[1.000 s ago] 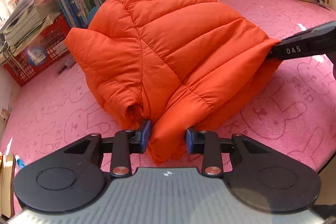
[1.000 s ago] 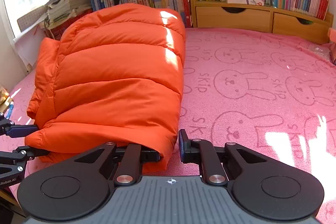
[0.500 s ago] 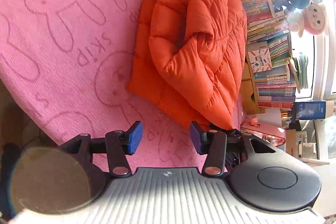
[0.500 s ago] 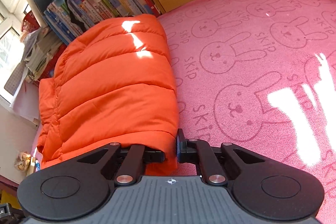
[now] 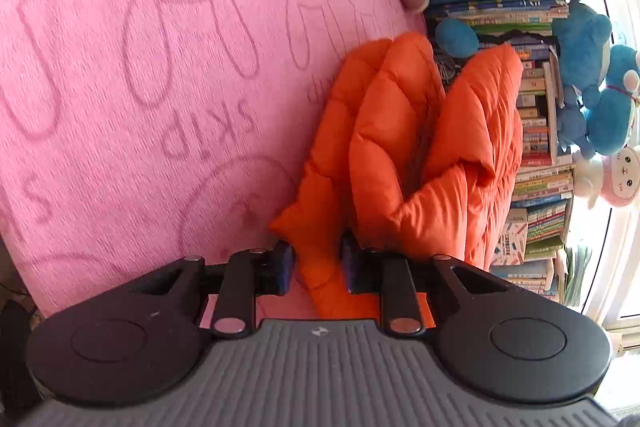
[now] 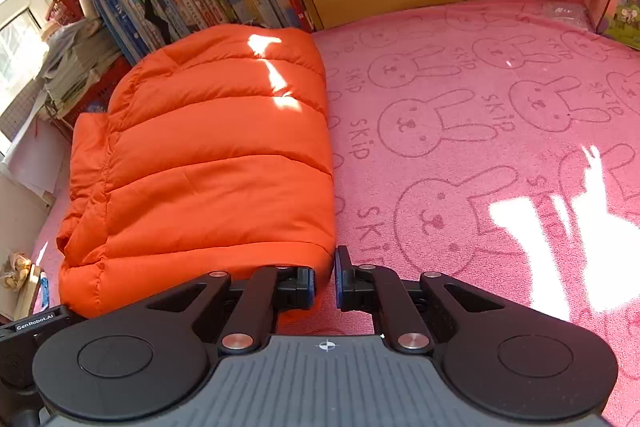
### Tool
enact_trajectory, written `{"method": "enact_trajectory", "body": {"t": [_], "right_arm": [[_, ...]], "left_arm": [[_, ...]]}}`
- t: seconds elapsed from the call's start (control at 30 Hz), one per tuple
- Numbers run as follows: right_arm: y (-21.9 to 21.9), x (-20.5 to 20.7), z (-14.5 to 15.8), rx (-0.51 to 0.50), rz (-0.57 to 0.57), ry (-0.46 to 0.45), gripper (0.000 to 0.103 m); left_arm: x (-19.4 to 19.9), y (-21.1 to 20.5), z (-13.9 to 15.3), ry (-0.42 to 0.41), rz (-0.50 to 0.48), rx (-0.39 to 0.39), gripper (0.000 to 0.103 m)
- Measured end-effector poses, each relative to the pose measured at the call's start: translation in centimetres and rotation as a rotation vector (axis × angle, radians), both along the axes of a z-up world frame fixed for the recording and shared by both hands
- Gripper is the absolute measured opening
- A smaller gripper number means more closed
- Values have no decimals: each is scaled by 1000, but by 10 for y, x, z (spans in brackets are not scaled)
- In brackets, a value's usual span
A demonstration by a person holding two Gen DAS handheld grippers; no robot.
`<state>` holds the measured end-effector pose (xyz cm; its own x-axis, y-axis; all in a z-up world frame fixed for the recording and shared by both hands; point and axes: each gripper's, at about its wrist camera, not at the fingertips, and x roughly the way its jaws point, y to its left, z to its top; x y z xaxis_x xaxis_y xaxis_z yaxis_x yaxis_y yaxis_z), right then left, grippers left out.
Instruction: Fold clothes
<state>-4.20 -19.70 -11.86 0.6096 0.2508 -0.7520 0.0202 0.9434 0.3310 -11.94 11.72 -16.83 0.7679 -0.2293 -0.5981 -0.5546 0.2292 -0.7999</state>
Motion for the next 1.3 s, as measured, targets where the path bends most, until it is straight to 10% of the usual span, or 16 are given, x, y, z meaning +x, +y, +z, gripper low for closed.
{"method": "enact_trajectory", "body": {"t": [0.17, 0.4, 0.57, 0.63, 0.77, 1.3], "right_arm": [[0, -4, -3, 25, 18, 9, 11], [4, -7, -3, 87, 80, 27, 11], [-16, 1, -7, 264, 209, 129, 18], [-40, 5, -13, 381, 233, 212, 23], [-88, 6, -10, 538, 138, 211, 103], [-37, 196, -67, 627, 333, 128, 103]], "left_arm": [[-18, 45, 53, 86, 96, 322, 24], [41, -39, 140, -265, -266, 834, 56], [83, -97, 113, -246, -390, 1037, 56], [83, -96, 104, -216, -407, 1047, 56], [81, -93, 87, -165, -440, 1054, 60], [86, -75, 59, -113, -547, 1017, 64]]}}
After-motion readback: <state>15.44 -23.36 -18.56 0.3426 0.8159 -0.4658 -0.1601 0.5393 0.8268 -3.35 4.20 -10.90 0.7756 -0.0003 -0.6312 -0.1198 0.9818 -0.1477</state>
